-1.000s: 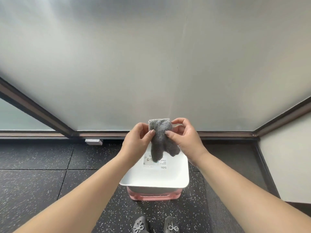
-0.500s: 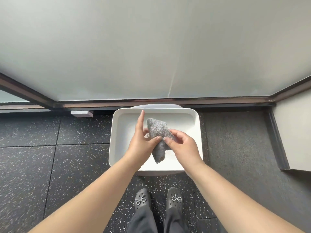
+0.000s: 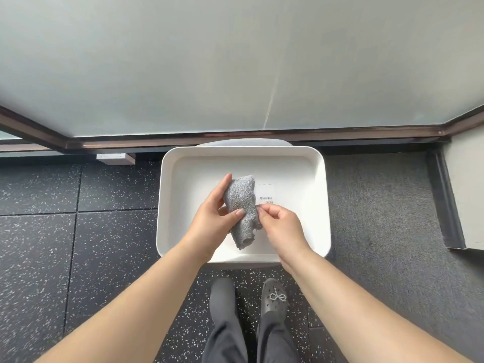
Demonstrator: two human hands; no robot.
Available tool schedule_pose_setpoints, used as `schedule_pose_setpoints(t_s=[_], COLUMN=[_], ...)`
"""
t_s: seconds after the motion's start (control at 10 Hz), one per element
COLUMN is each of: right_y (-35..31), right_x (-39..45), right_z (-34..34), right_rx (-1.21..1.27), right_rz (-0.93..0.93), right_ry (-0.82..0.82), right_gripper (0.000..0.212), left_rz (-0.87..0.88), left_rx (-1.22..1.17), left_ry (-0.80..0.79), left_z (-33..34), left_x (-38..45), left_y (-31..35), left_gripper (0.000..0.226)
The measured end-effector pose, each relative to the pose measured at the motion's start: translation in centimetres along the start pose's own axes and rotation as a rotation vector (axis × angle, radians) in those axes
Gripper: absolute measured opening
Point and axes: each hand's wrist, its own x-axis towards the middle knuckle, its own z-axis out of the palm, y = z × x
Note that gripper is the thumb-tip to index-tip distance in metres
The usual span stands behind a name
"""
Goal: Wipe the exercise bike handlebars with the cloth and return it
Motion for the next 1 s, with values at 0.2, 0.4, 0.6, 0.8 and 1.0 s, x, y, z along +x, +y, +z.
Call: schedule_pose_setpoints(t_s=[0.2,0.4,0.6,0.8,1.0], right_y=[0.2,1.4,1.2,0.9,-0.9], right_x=[0.1,1.6,1.5,2.2,0.7], right_z=[-0.5,0.0,0.2,-0.4,-1.1], right_rx=[0.095,-0.206,-0.563,-0.916,-0.989], right_rz=[0.009,-0.032,-0.322,-0.33,-0.265], right_ry=[-0.164,0.045,0.124,-0.023,-0.032], right_gripper=[0.015,0.018,0.061,0.073,0.079], left_rz=[0.095,0.147,0.356,0.289,0.202], left_rx=[0.384,1.008,1.306,1.488,1.56], left_ry=[0.002,-0.08,-0.057,-0.133,-0.143], left_z=[-0.2,-0.9,-2.4,-2.8,-2.8], left_x=[0.9,2.3,2.4,2.1,0.7], left_y=[-0.5,-0.6,-0.7,-1.0,1.2], left_gripper=[0.079,0.092,0.094,0.103,0.101])
